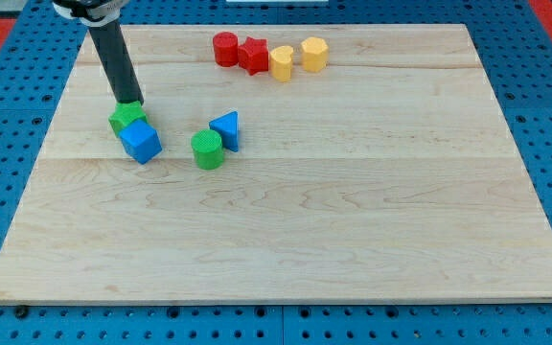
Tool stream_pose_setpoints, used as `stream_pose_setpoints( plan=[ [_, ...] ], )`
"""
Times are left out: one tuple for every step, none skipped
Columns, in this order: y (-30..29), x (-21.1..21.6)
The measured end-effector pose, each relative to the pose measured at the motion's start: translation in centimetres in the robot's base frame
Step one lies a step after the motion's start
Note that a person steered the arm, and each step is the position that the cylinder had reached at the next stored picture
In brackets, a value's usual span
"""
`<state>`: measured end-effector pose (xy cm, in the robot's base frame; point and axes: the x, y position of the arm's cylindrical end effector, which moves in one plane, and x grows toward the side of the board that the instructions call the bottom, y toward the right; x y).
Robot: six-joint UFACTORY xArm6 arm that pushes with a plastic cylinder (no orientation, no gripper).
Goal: Push the green star into the green circle
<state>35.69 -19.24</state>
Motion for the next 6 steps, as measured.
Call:
stream_pose_setpoints(
  plan=[
    [-3.0, 0.0],
    [-2.9, 0.8],
    [-1.8, 1.9],
    [-0.9, 4.3],
    [2.7, 5.2],
    [7.3, 6.3]
  ],
)
